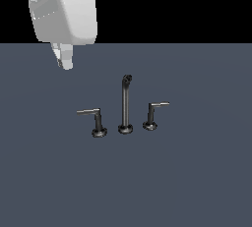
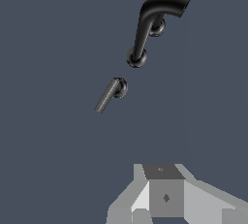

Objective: Turn on the faucet by rotating a designated handle.

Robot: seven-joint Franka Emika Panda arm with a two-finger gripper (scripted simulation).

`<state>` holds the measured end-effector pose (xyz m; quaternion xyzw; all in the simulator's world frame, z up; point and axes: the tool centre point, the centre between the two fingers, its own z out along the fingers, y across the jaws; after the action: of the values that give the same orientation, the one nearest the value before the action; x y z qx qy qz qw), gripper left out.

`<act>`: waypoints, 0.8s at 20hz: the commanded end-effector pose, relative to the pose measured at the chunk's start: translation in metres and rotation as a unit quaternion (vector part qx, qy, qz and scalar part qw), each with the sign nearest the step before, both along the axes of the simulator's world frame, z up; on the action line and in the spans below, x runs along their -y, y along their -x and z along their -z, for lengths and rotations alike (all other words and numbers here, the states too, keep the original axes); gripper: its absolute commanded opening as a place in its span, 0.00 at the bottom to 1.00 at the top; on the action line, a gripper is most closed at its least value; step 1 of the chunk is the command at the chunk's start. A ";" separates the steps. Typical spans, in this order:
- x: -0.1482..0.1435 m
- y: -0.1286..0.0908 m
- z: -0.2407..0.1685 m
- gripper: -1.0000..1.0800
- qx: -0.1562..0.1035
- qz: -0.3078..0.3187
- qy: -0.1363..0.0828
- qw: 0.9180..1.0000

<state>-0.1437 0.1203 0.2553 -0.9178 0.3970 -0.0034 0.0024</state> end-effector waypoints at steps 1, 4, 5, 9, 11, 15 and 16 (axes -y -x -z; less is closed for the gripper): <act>-0.004 -0.009 0.013 0.00 0.000 0.023 -0.001 1.000; -0.009 -0.019 0.028 0.00 0.000 0.049 -0.002 0.999; -0.010 -0.022 0.032 0.00 0.000 0.058 -0.002 0.998; -0.014 -0.035 0.050 0.00 -0.001 0.090 -0.003 0.996; -0.015 -0.041 0.059 0.00 -0.001 0.105 -0.003 0.994; -0.017 -0.054 0.076 0.00 -0.002 0.135 -0.003 0.991; -0.018 -0.057 0.080 0.00 -0.002 0.143 -0.003 0.990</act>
<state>-0.0917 0.1372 0.1817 -0.8580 0.5137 -0.0008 0.0040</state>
